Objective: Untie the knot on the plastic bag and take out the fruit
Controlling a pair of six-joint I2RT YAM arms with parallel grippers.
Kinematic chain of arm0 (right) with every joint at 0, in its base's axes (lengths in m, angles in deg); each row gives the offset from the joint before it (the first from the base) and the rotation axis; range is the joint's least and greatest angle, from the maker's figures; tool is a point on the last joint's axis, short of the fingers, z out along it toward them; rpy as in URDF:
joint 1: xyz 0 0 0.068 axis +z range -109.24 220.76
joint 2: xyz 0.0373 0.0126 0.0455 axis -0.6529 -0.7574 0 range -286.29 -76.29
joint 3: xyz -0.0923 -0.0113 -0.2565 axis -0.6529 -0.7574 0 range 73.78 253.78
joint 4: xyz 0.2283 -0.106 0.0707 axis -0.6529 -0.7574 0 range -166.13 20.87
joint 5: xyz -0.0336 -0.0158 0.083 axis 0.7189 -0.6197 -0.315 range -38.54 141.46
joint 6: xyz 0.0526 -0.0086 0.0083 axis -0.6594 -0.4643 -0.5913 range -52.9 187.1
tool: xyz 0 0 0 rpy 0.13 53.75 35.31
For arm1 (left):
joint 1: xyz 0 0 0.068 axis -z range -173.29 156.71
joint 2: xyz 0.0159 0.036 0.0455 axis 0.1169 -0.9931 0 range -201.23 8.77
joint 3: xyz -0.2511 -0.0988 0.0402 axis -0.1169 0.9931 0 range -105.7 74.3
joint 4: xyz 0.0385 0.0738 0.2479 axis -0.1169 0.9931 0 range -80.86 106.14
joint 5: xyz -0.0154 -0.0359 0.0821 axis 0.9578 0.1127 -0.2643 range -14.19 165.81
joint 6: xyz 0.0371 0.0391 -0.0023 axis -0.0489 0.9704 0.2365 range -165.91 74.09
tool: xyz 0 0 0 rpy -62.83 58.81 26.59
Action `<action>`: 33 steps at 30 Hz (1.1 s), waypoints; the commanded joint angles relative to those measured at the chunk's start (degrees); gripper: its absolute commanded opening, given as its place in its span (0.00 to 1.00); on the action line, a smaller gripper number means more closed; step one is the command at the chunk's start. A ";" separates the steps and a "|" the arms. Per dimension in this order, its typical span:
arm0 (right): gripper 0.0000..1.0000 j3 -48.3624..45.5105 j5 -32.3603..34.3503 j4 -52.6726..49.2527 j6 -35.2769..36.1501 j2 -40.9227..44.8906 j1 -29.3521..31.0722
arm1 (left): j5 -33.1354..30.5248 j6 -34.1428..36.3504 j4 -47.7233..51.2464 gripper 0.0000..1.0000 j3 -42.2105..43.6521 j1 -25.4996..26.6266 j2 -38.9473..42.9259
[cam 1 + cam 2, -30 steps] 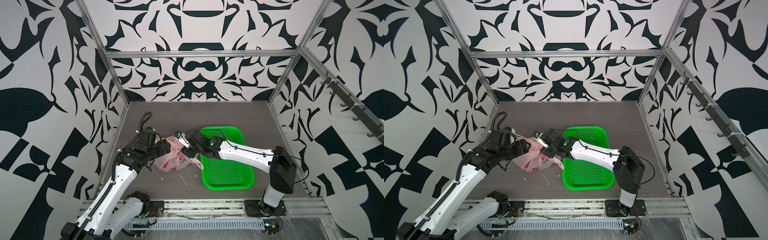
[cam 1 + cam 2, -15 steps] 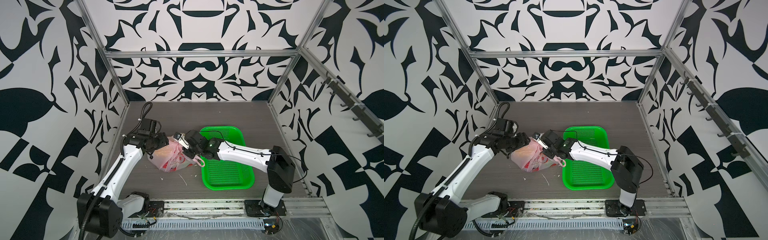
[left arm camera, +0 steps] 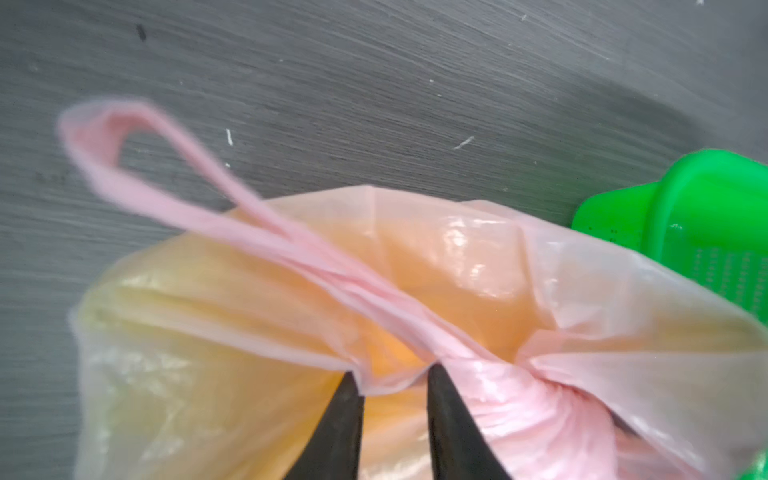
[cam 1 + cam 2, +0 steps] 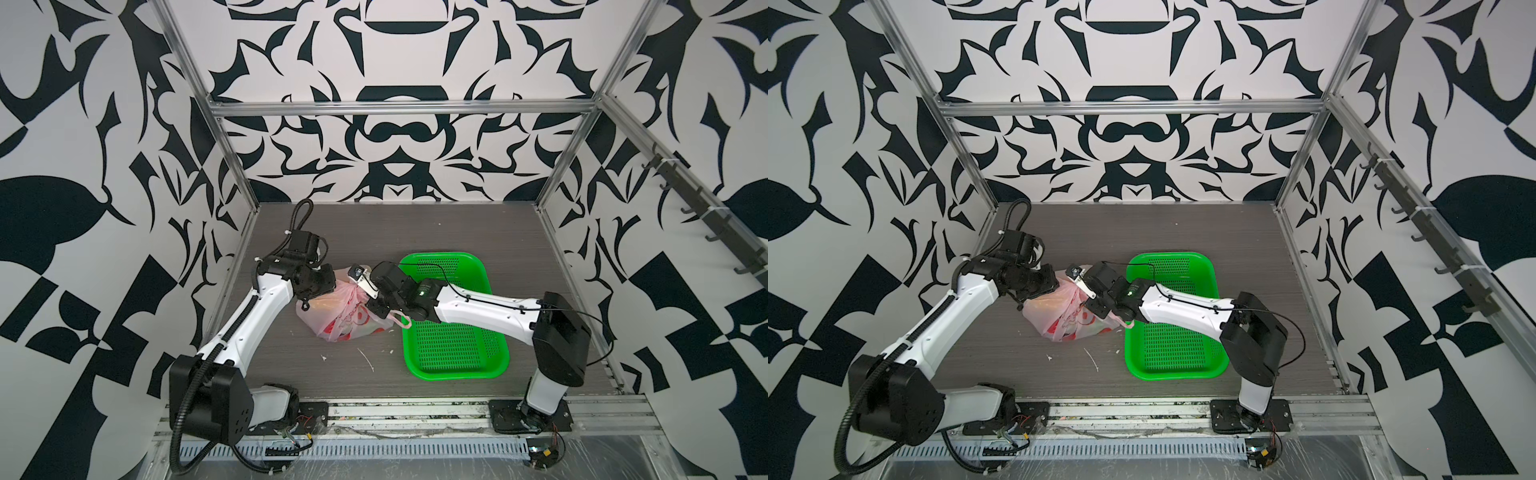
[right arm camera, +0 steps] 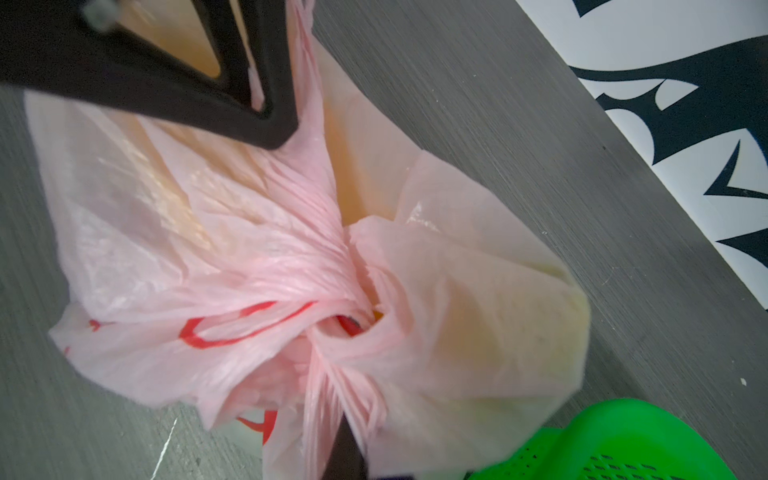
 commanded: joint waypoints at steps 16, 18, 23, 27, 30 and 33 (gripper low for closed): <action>0.00 -3.70 1.41 4.59 -3.76 6.91 0.30 | -4.04 2.61 -2.02 0.00 -2.45 -1.13 6.70; 0.00 -3.90 1.66 4.68 -3.76 7.14 0.26 | -3.71 2.64 -1.76 0.00 -2.47 -1.25 7.58; 0.00 -5.36 2.07 5.72 -3.76 7.78 0.23 | -3.43 3.65 -0.78 0.00 -2.37 -4.20 9.17; 0.00 -6.91 2.09 7.04 -4.25 8.88 0.30 | -2.83 4.84 -1.45 0.00 -1.00 -8.37 10.50; 0.00 -8.48 2.10 8.53 -4.80 9.96 0.15 | -1.90 5.67 -2.39 0.00 -0.06 -12.16 10.55; 0.00 -9.90 1.31 9.70 -5.78 11.16 -0.37 | 1.06 5.18 -3.68 0.00 0.85 -16.46 10.36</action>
